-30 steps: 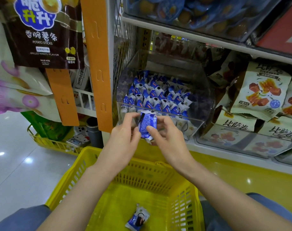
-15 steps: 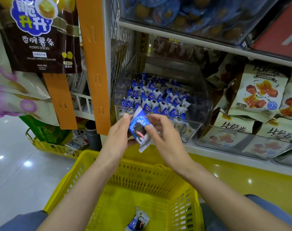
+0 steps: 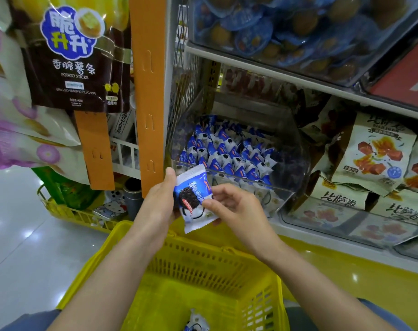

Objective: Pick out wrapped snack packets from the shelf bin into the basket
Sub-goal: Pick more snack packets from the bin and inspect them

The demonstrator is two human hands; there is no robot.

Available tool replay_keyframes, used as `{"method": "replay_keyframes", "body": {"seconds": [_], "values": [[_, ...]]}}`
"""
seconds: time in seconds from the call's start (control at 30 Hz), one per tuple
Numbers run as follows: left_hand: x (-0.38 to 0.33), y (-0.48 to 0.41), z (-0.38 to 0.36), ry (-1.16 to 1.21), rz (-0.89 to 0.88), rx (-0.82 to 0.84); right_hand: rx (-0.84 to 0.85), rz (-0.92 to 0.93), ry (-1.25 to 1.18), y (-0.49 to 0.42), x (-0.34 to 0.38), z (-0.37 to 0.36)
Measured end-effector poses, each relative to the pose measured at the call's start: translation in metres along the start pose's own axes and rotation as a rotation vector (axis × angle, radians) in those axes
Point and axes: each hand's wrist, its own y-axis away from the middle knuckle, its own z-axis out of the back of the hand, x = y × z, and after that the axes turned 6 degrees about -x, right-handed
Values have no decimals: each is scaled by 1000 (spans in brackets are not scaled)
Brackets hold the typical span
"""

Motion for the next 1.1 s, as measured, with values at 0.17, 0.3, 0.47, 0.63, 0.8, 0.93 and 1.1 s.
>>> {"method": "replay_keyframes", "body": {"seconds": [0.17,0.3,0.47,0.63,0.8,0.93,1.1], "values": [[-3,9,-1,-93,-76,205,-135,-96,-198,-3,-1,3],[-5,11,-2,-141,-177,148,-128,10,-88,-7,-2,2],[-12,6,-1,-75,-254,82,-32,160,130,-15,6,9],[-20,-2,0,2,-308,-8,-232,257,240,-71,16,36],[-23,-10,0,16,-316,10,-373,-17,630,-157,-13,67],[-27,-19,1,36,-339,16,-241,-145,821,-185,-35,75],[-31,-25,3,39,-334,26,-186,-304,961,-198,-43,76]]}}
